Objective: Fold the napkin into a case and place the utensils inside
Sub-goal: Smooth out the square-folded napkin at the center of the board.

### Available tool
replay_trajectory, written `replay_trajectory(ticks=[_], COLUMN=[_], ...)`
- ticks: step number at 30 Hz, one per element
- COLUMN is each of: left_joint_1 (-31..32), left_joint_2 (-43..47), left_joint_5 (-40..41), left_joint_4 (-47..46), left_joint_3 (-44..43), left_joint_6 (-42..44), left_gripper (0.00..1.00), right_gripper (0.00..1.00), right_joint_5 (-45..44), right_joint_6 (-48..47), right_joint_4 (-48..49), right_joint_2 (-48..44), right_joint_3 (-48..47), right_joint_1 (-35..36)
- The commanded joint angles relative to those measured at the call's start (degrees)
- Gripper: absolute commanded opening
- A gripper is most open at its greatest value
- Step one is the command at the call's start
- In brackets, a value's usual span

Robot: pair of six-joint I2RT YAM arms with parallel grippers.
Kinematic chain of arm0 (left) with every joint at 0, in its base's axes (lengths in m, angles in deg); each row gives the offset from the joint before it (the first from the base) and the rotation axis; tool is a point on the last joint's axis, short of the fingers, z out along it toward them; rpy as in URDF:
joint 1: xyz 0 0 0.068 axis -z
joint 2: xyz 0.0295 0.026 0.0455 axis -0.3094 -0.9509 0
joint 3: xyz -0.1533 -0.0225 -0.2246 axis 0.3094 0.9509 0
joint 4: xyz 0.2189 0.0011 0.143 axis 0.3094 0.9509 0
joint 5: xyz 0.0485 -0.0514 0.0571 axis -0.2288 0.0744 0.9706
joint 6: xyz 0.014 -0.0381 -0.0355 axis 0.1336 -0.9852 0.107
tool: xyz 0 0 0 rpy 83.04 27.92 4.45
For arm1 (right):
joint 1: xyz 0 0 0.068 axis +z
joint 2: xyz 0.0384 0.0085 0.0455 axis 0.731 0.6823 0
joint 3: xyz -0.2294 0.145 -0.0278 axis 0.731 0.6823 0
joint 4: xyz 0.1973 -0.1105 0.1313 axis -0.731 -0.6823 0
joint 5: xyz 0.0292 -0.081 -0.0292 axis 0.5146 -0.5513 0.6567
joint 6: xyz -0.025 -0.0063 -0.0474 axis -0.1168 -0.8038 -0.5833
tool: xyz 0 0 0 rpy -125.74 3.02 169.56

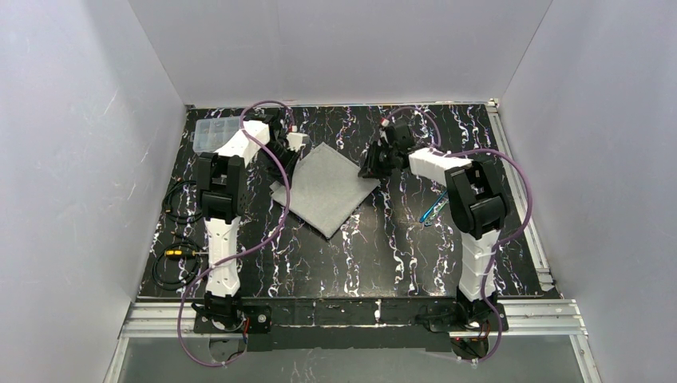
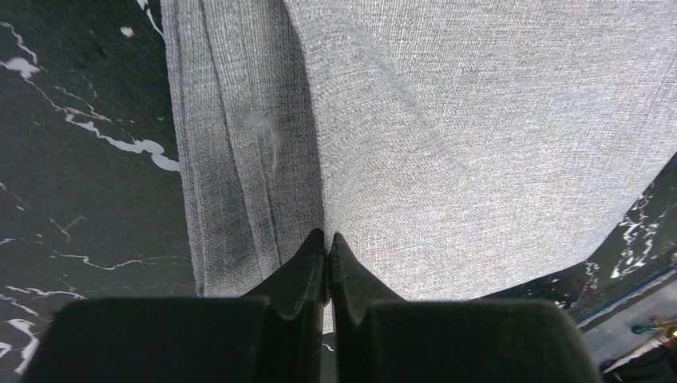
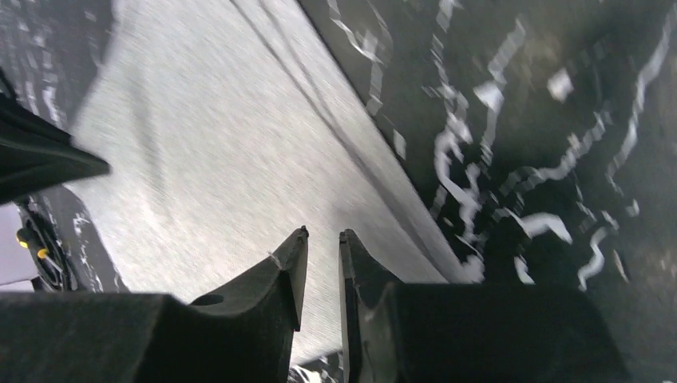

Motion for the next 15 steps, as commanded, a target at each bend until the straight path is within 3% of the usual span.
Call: replay_trajectory(ticks=[1, 15], left_joint_1=[1.3, 3.6], left_joint_2=[1.3, 4.2], left_joint_5=[3.6, 14.8], left_joint_4=[-1.6, -9.1], left_joint_3=[-2.2, 0.8], left_joint_6=[-0.6, -1.0], left_gripper=[0.0, 0.0], right_gripper=[0.28, 0.24], right_joint_5=[3.0, 3.1], right_joint_6=[1.9, 2.2], right_joint_4=[3.2, 4.8], right_joint_2=[-4.4, -5.6], right_joint_3=[6.6, 12.5], right_joint_1=[-2.5, -4.1])
